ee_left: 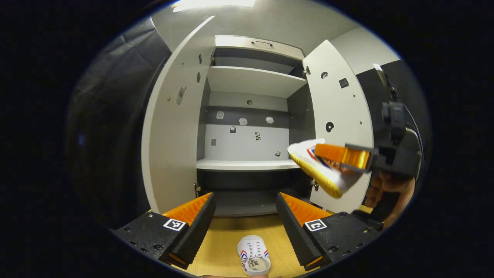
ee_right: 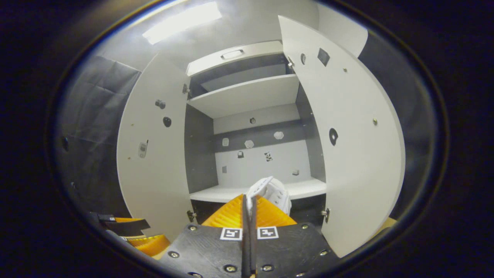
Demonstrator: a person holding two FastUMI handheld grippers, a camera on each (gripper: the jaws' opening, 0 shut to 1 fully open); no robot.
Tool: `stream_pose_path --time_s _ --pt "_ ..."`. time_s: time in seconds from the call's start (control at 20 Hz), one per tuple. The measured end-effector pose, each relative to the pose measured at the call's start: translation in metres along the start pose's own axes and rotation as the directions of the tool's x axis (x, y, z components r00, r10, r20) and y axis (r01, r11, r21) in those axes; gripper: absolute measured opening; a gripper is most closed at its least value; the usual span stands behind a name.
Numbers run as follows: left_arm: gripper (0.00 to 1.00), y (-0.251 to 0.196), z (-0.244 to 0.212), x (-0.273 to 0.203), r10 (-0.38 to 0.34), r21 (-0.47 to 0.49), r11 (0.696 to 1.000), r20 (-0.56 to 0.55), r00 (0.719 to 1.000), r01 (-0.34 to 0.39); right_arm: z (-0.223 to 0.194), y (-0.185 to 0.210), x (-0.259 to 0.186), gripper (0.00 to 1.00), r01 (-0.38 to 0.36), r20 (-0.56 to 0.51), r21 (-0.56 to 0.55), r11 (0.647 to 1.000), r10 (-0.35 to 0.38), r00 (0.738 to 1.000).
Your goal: Grab one shoe with the right hand and put it into the shoe cabinet, grab the other shoe with the left hand and put it into the shoe cabinet; then close the right door with the right hand and the left door with the left hand.
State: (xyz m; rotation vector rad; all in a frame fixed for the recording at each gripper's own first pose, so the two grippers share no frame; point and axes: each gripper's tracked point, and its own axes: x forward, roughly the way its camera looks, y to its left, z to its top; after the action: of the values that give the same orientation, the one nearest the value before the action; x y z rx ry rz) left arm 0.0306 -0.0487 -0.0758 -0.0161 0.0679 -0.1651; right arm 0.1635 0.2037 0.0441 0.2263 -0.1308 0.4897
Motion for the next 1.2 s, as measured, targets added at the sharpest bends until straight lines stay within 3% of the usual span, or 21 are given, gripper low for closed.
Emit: stream_pose_path --time_s 0.25,0.45,0.65,0.85,1.2 --pt "0.96 0.002 -0.009 0.017 0.007 -0.009 1.0 -0.014 1.0 -0.007 0.046 -0.016 0.063 0.0 0.008 0.022 -0.096 0.995 -0.006 1.0" --pt "0.96 0.007 -0.019 0.03 0.021 -0.049 0.999 -0.031 0.999 -0.022 0.052 -0.032 0.126 0.0 0.034 -0.007 -0.148 0.988 -0.035 0.999" --pt "0.95 0.005 -0.03 0.039 0.009 -0.073 0.997 -0.039 0.999 -0.011 0.029 -0.054 0.192 0.0 0.083 -0.064 -0.177 0.981 -0.095 0.993" --pt "0.95 0.003 -0.04 0.042 0.007 -0.066 0.998 -0.042 0.999 -0.01 -0.006 -0.083 0.249 0.0 0.08 -0.128 -0.236 0.969 -0.112 0.985" --pt "0.95 0.012 -0.062 0.051 0.024 -0.039 0.999 -0.089 0.996 -0.028 -0.063 -0.119 0.281 0.0 0.078 -0.247 -0.305 0.949 -0.158 0.956"
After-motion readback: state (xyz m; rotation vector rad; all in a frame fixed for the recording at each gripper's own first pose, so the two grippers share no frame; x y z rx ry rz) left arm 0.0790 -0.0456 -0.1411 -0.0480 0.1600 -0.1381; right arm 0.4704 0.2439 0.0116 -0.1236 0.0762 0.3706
